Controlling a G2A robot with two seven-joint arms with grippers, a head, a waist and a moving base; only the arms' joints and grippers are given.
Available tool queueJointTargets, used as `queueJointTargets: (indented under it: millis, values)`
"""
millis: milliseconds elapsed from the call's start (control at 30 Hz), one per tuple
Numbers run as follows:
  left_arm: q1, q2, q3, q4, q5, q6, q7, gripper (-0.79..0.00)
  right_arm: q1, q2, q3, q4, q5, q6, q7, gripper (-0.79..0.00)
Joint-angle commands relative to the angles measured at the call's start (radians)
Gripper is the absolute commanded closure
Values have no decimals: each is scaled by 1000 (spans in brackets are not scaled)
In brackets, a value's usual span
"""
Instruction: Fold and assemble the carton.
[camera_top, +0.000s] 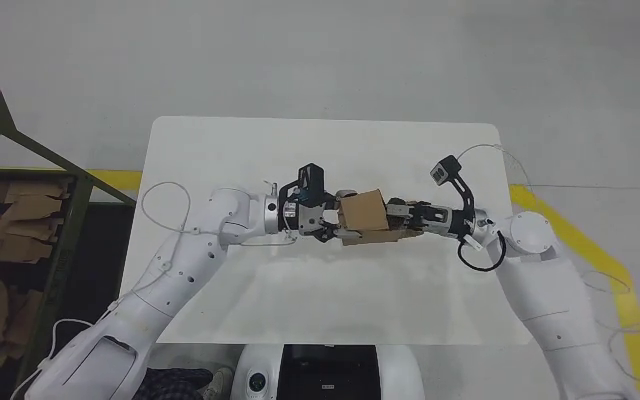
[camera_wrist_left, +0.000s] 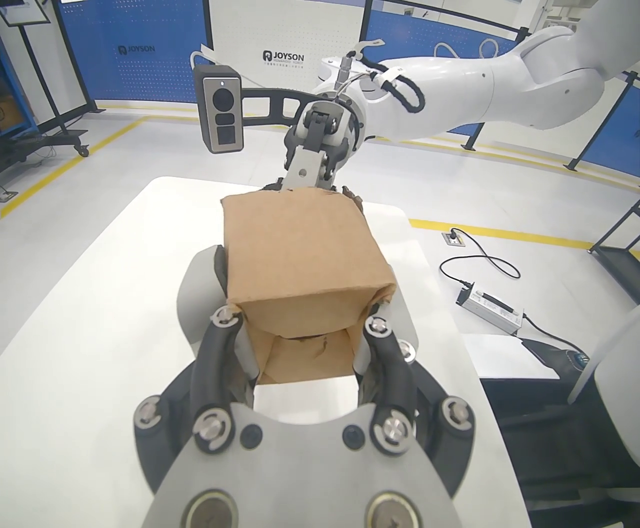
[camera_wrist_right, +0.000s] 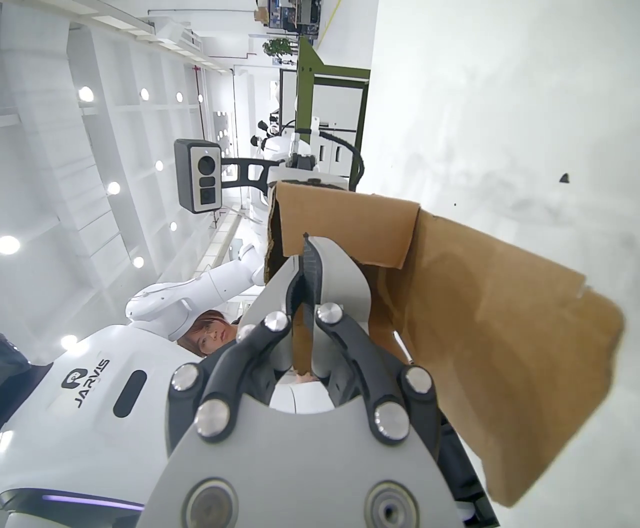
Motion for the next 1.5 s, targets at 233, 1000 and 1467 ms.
queueJointTargets:
  millis: [233, 1000, 1467]
  values:
    - [18, 2, -21, -2, 14, 18, 13, -416, -32, 25, 123, 10, 42, -30, 24, 0]
    - [57, -2, -36, -6, 58, 17, 102, -382, -105, 43, 75, -136, -143, 42, 2, 0]
    - [51, -7, -38, 1, 68, 12, 110, -382, -87, 49, 97, -117, -131, 33, -38, 0]
